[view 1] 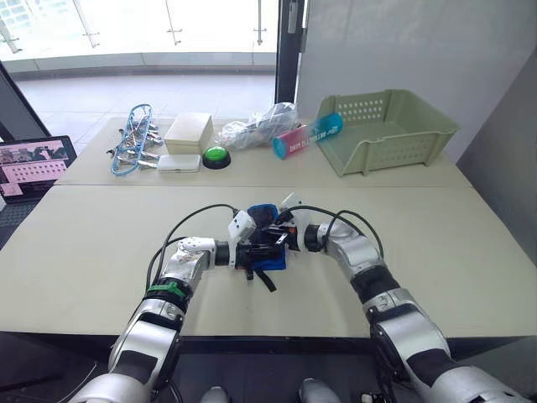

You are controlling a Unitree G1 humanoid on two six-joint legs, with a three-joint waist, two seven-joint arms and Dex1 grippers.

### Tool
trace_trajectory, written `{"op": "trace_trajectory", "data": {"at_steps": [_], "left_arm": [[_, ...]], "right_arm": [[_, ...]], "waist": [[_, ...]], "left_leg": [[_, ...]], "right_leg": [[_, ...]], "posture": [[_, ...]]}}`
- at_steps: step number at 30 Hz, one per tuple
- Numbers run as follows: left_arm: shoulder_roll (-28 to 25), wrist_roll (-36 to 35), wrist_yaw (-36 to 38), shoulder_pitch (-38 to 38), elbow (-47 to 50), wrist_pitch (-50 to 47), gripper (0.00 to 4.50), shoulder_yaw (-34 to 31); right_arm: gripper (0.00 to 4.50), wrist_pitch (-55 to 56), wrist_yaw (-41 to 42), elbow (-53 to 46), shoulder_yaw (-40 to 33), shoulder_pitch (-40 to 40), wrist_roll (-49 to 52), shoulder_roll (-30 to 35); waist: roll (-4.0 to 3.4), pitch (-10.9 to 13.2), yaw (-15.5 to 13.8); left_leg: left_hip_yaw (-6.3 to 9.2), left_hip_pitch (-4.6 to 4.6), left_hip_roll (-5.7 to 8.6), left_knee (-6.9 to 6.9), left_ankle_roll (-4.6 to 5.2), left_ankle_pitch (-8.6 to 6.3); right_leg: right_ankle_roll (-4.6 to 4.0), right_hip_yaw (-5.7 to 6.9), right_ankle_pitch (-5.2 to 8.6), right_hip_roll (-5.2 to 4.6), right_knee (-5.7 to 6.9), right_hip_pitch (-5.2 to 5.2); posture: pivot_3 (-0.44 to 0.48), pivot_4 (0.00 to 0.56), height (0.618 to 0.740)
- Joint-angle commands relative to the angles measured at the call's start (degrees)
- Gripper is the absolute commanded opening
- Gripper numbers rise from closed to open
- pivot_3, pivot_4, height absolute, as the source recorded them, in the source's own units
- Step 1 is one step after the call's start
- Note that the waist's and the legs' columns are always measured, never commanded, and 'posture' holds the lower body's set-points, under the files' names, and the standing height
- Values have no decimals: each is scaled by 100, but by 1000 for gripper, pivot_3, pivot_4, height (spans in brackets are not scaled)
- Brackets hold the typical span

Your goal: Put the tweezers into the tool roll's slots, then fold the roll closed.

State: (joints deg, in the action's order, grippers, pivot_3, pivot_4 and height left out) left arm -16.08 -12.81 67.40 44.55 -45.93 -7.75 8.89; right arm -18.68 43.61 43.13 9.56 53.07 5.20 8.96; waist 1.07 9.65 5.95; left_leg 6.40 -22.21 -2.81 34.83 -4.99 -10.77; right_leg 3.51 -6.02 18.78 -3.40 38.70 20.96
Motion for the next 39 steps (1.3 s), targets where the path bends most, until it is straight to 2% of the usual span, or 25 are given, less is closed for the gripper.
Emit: {"op": "trace_trajectory", "data": {"at_steps": [1,5,11,17,21,25,28,31,34,38,39], "left_arm": [[-119,295,5,-227,-142,-133,30,118],[-144,293,25,-291,11,-112,30,122],[-246,308,22,-438,219,-120,30,117],[-382,247,19,-626,549,-200,30,52],[-507,96,-69,-851,1115,-420,30,-97],[-683,-184,-346,-1198,2070,-704,30,-442],[-807,-439,-564,-1556,2885,-995,30,-702],[-1088,-1008,-710,-2257,4246,-1374,30,-1261],[-1502,-1592,-1048,-2948,5051,-1588,30,-2398],[-2077,-1837,-1191,-3653,5366,-1741,30,-3222],[-2229,-1784,-1170,-3832,5329,-1672,8,-3379]], "right_arm": [[0,205,-652,1148,-206,492,-220,-69],[0,496,-828,1909,-270,953,-292,-167],[0,801,-1045,2550,-406,1407,-358,-309],[0,994,-1192,2783,-537,1526,-371,-305],[0,1279,-773,2510,-745,1491,-166,-293],[0,1103,-78,1089,-1167,1054,471,-204],[0,409,-5,-654,-1320,342,892,-36],[0,-677,-178,-2956,-1610,-678,1449,447],[0,-1479,-282,-4588,-2045,-1881,1651,1376],[0,-2016,-328,-5573,-2634,-3078,2062,2089],[259,-1993,-300,-5707,-2789,-3420,2054,2253]], "waist": [[0,0,-8],[0,0,-28],[-1,0,-20],[-1,0,-16],[-2,1,-14],[-6,4,-3],[-10,7,-10],[-11,7,-39],[-9,10,-131],[-18,17,-194],[-21,19,-194]], "left_leg": [[0,2,0,0,0,0],[0,-2,0,-2,4,-2],[0,-2,0,-7,6,-3],[0,-2,0,-8,6,-3],[0,-5,0,-9,6,-3],[1,-23,-2,-12,6,-3],[3,-43,-3,-11,6,-3],[10,-89,-3,-7,7,-4],[16,-138,-1,-3,7,-4],[12,-135,-1,-5,15,-9],[6,-131,-1,-7,15,-9]], "right_leg": [[0,0,0,0,1,-1],[0,0,0,-1,-1,-1],[0,0,0,-1,-1,-1],[0,0,0,-1,-2,0],[-1,0,0,-1,-3,2],[-1,0,0,-1,-2,19],[-1,1,-1,-1,1,38],[-2,2,-1,-2,8,77],[-3,5,-2,-4,22,126],[-6,6,1,-4,-9,125],[-6,1,1,-5,-17,121]], "posture": [[0,150,740],[0,150,740],[0,150,740],[0,150,740],[0,150,740],[0,150,740],[0,150,740],[0,150,740],[0,150,740],[0,150,740],[0,150,740]]}}
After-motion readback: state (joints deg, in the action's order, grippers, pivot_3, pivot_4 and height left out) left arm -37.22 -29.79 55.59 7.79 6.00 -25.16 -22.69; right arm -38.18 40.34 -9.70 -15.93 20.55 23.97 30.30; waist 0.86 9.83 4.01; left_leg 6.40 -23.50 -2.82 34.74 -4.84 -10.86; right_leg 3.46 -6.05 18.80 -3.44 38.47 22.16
